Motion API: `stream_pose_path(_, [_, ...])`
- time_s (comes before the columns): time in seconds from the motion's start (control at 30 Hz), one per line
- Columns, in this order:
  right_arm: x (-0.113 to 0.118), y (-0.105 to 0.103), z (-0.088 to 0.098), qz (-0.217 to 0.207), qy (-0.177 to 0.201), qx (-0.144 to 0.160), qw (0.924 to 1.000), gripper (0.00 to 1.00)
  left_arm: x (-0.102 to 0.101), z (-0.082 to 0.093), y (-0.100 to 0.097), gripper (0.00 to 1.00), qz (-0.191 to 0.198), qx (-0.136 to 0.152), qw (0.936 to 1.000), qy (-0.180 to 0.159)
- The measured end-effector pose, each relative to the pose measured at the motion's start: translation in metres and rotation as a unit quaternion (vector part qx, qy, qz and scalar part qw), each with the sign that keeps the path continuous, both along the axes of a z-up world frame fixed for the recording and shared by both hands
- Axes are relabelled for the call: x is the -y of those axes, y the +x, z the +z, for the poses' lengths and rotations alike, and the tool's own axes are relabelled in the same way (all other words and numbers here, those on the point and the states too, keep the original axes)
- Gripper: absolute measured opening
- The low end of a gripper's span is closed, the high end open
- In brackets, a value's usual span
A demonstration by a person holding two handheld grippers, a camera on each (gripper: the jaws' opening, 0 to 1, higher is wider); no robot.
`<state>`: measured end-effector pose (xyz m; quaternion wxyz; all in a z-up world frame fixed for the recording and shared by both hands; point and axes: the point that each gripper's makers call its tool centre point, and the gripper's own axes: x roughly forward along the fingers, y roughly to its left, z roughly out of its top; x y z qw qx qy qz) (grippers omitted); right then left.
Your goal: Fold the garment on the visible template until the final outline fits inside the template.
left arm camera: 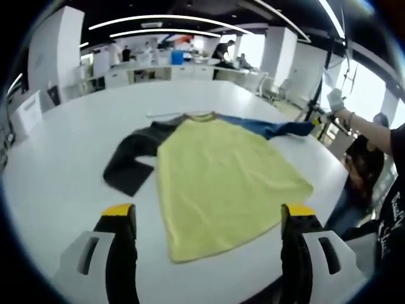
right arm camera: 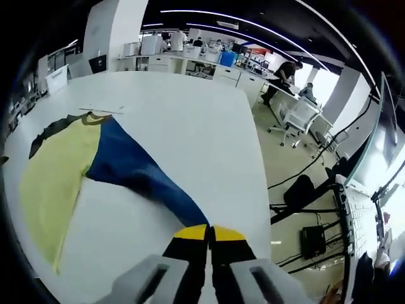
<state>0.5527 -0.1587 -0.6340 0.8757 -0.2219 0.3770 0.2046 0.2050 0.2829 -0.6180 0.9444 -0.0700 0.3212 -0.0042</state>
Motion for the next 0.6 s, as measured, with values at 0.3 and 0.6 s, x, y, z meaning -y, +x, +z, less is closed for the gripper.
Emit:
stream_pose_path(0.3, [0.002, 0.026, -0.015, -0.014, -0.02, -0.007, 0.9997, 0.0, -0.004, -0.004, 0.001, 0.9, 0.003, -0.008, 1.0, 0.003])
stream_pose_path(0.6, [0.005, 0.044, -0.035, -0.031, -0.029, -0.022, 0.9989, 0.0, -0.006, -0.008, 0.003, 0.89, 0.005, -0.015, 0.9999, 0.005])
